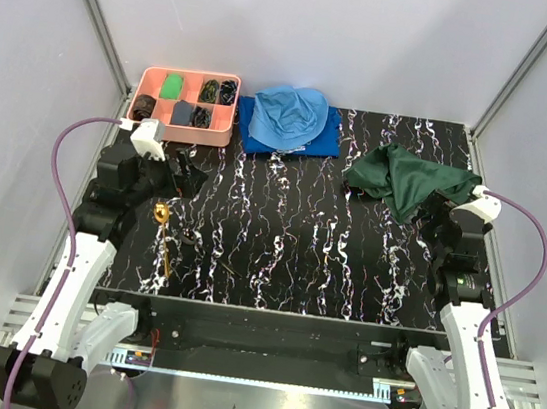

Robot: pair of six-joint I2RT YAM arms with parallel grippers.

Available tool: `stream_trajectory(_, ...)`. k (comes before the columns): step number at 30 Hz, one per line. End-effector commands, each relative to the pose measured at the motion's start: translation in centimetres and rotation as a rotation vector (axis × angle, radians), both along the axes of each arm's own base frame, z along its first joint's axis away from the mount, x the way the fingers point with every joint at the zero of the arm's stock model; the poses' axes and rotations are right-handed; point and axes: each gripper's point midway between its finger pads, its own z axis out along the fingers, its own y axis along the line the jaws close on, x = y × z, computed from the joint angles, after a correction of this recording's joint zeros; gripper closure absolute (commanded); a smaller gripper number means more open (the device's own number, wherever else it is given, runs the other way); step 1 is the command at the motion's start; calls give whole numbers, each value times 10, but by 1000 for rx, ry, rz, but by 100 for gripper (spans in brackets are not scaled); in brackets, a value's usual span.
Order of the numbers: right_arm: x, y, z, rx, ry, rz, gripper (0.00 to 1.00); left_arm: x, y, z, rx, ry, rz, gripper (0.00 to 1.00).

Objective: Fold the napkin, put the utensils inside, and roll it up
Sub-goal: Move the napkin to the centre of the board

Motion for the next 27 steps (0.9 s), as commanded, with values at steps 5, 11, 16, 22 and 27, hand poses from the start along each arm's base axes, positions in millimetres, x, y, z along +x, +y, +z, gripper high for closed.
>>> stream_trajectory(5,3,3,22,10,-54,11,0,7,5,21,9,-79,18,1)
stream_trajectory(11,6,4,14,21,-32,14,0,11,9,12,35,-67,38,6)
stream_trajectory(16,15,13,5,68,-9,39,0,26,-17,24,48,-80,86,9)
stream_trajectory(22,15,25,1,107,9,96,0,69,-135,29,86,-151,-148,9)
stream_trajectory(27,12,33,4,147,4,122,0,116,-241,3,286,-274,-485,8)
